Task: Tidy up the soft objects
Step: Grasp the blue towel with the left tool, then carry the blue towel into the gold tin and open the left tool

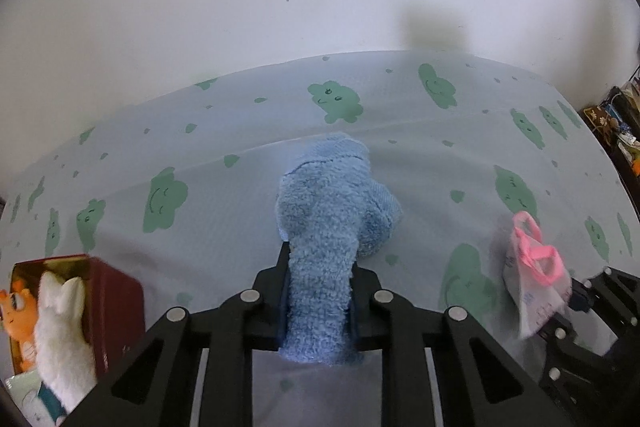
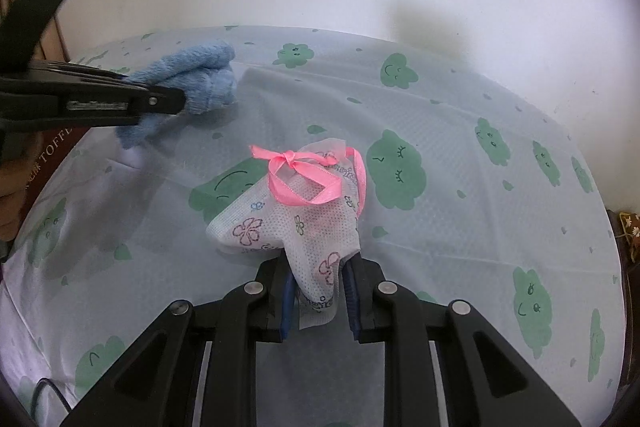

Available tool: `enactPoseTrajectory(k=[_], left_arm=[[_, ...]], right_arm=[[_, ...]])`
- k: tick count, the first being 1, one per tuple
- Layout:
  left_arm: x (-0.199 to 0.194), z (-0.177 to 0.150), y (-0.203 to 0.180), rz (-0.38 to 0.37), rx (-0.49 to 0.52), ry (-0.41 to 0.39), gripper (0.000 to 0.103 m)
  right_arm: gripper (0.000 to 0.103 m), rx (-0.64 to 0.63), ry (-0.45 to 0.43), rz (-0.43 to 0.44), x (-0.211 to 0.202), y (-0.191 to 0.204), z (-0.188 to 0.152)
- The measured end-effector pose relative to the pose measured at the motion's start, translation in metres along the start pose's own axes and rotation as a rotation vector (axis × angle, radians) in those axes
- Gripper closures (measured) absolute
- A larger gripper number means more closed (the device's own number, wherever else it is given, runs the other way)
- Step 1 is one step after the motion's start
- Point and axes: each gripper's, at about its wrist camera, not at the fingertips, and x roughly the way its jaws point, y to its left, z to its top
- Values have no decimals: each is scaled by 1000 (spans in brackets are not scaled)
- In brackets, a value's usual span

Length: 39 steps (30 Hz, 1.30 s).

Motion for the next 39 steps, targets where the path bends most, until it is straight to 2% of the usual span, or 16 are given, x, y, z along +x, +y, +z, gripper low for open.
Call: enactPoseTrajectory(k=[9, 17, 26, 39], left_arm=[[-47, -12, 0, -29, -26, -5, 82], [-99, -26, 21, -24, -48, -29, 82], [-138, -42, 78, 72, -107, -30, 82], [-144, -61, 162, 208, -215, -4, 82]], right_arm=[[83, 4, 0, 5, -1, -1, 1], [83, 5, 1, 6, 0, -1, 2], [83, 5, 1, 4, 0, -2, 2], [83, 2, 2, 0, -1, -2, 2]])
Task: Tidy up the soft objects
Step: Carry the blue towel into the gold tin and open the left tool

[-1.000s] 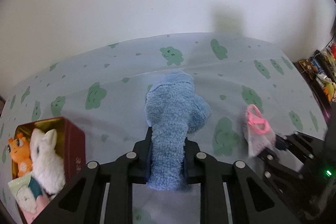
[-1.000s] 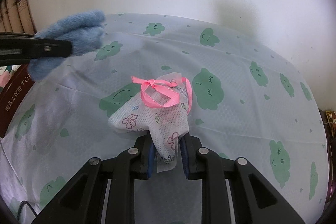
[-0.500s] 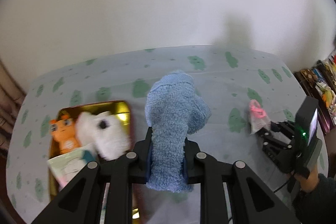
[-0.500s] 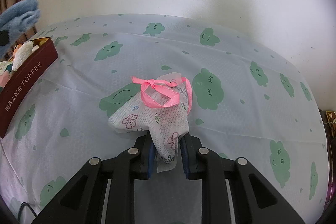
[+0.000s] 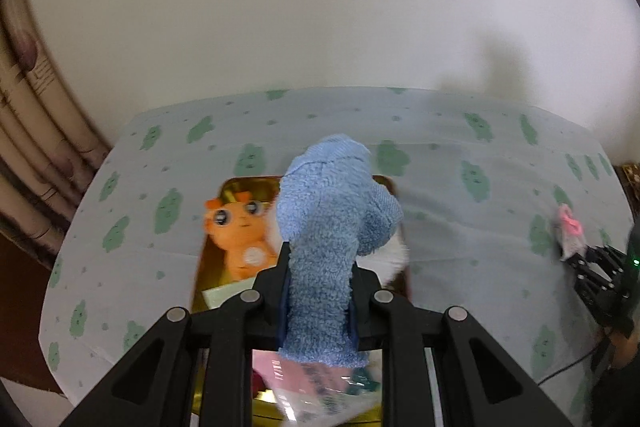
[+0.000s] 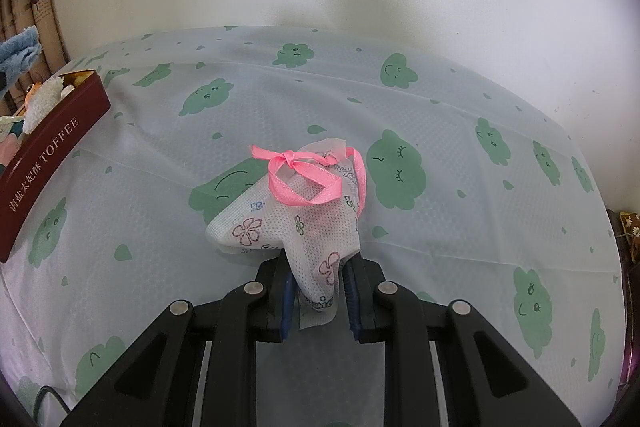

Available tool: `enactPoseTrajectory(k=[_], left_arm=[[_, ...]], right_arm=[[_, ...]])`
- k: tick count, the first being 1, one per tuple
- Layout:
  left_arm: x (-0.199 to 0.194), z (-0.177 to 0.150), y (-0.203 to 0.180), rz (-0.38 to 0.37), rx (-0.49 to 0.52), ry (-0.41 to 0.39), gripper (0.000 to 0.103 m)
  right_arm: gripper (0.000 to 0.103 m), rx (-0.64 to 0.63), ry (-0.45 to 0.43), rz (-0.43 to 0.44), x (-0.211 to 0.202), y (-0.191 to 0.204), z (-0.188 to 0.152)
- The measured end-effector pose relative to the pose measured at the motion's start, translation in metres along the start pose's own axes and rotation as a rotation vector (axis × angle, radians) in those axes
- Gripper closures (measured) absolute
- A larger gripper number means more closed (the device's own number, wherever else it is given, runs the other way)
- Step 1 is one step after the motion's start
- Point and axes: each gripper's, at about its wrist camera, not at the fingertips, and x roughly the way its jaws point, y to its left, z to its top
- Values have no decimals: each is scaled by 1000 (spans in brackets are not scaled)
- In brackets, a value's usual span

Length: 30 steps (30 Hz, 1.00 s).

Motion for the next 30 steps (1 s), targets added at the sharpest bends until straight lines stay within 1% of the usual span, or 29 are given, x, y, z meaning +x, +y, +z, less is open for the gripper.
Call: enactPoseTrajectory(k=[4, 9, 11, 14, 18, 20, 21, 23, 24, 26, 27, 29, 30], left_arm=[[8, 0, 18, 18, -32, 21, 82], [19, -1, 29, 42, -42, 36, 82], [24, 2, 36, 23, -66, 45, 81], [33, 8, 46, 18, -96, 74, 81], [44, 12, 51, 18, -82, 105, 81], [49, 12, 50, 14, -69, 121, 77], [52, 11, 49, 18, -63, 129, 77], [53, 9, 46, 24, -45, 123, 76], [52, 8, 41, 40, -21, 113, 74], [52, 6, 36, 68, 14, 99, 64], [51, 5, 33, 77, 28, 93, 62], [50, 3, 29, 87, 41, 91, 53], [50, 2, 28, 88, 44, 89, 53]], right_arm=[[83, 0, 0, 0, 0, 0, 0], [83, -2, 0, -3, 0, 0, 0], [83, -2, 0, -3, 0, 0, 0], [83, -3, 0, -5, 0, 1, 0], [83, -2, 0, -2, 1, 1, 0], [83, -2, 0, -2, 1, 0, 0], [83, -2, 0, -2, 1, 0, 0], [83, -2, 0, -3, 1, 1, 0], [83, -2, 0, -3, 1, 1, 0], [83, -2, 0, -3, 1, 1, 0], [83, -2, 0, -3, 1, 1, 0], [83, -2, 0, -3, 1, 1, 0], [83, -3, 0, -3, 1, 1, 0]])
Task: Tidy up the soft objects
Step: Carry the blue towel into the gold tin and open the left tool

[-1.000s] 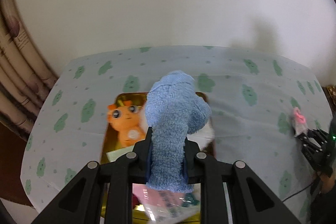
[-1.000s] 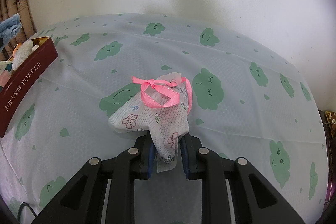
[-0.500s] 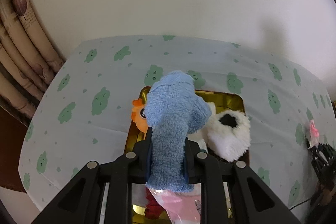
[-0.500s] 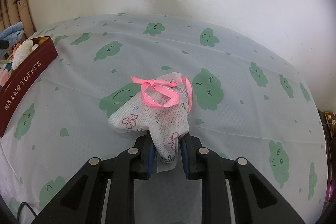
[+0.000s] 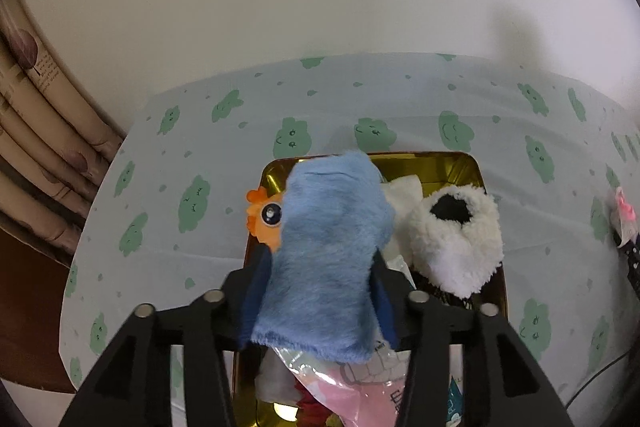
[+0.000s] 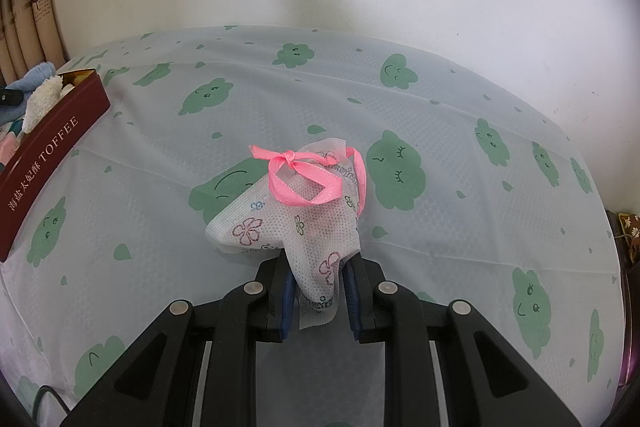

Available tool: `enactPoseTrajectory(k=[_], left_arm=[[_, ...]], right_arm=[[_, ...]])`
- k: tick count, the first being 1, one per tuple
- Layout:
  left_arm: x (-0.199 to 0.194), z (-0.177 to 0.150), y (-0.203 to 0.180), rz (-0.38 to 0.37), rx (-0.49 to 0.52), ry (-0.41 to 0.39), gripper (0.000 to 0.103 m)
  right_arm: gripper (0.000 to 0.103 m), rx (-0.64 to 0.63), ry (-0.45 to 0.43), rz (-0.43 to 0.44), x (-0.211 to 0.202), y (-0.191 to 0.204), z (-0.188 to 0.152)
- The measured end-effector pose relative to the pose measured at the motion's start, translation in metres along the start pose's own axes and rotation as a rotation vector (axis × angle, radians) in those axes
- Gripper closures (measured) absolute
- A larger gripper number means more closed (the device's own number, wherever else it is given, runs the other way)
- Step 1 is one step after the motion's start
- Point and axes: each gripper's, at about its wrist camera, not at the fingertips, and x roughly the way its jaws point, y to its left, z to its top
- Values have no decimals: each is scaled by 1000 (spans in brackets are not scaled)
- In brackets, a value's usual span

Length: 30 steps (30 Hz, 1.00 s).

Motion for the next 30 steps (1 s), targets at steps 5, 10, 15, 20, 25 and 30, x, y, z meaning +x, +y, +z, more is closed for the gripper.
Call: enactPoseTrajectory(k=[5, 10, 15, 20, 25, 30], left_arm=[[-9, -3, 2, -5, -23, -18, 51], [-30, -10, 4, -7, -37, -65, 51], [-53, -24, 4, 13, -33, -118, 51], [-66, -45, 15, 11, -73, -143, 51], [-73, -65, 27, 83, -115, -198, 51], [-68, -85, 38, 111, -147, -204, 51]], right_arm=[[83, 1, 0, 1, 0, 0, 0], [83, -1, 0, -1, 0, 1, 0], [83, -1, 0, 0, 0, 0, 0], [83, -4, 0, -3, 0, 0, 1], [82, -18, -1, -22, 0, 1, 1], [82, -28, -1, -35, 0, 2, 1]])
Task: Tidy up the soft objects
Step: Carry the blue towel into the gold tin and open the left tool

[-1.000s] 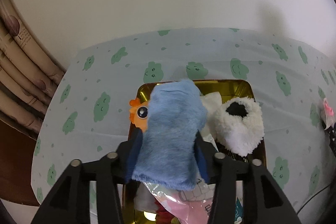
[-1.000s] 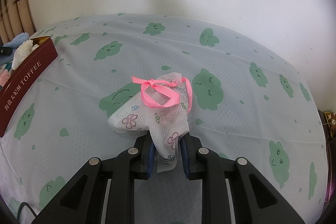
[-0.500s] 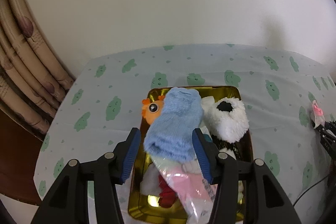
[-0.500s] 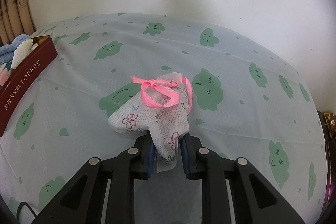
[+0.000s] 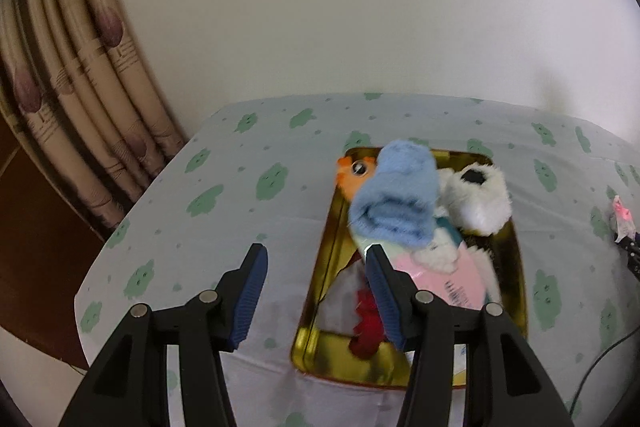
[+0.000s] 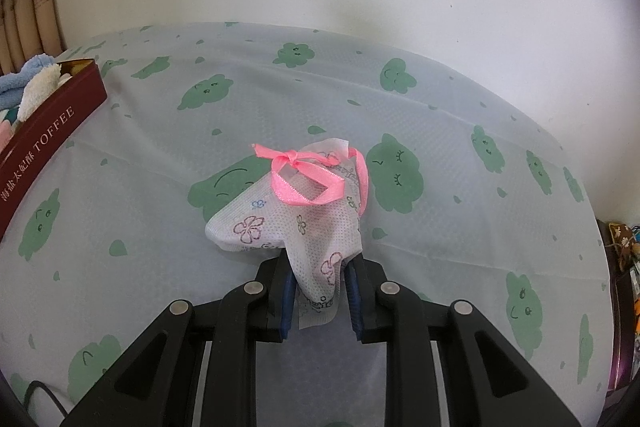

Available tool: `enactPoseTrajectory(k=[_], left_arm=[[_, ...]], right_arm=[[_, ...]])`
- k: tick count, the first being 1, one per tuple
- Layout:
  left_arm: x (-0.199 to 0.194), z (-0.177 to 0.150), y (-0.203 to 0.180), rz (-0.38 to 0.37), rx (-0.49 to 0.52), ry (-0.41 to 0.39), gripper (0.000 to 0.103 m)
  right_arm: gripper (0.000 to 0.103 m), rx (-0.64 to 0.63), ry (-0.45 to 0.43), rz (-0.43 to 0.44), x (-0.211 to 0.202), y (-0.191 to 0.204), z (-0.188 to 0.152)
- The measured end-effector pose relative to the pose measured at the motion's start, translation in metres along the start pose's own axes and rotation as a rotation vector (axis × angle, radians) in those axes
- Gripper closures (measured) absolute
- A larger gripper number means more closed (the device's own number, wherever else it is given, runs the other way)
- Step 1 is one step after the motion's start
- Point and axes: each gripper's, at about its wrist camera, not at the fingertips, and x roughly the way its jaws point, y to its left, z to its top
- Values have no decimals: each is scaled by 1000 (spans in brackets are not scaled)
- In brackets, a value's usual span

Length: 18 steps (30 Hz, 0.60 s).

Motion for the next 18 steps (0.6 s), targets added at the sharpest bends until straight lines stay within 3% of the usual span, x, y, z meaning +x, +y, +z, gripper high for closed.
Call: enactPoseTrajectory(k=[10, 18], left_arm=[[2, -26, 9, 14, 7, -31, 50], [2, -36, 13, -18, -59, -64, 50]], right_arm=[[85, -5, 19, -35, -1, 8, 3], [86, 10, 40, -63, 0, 11, 6]])
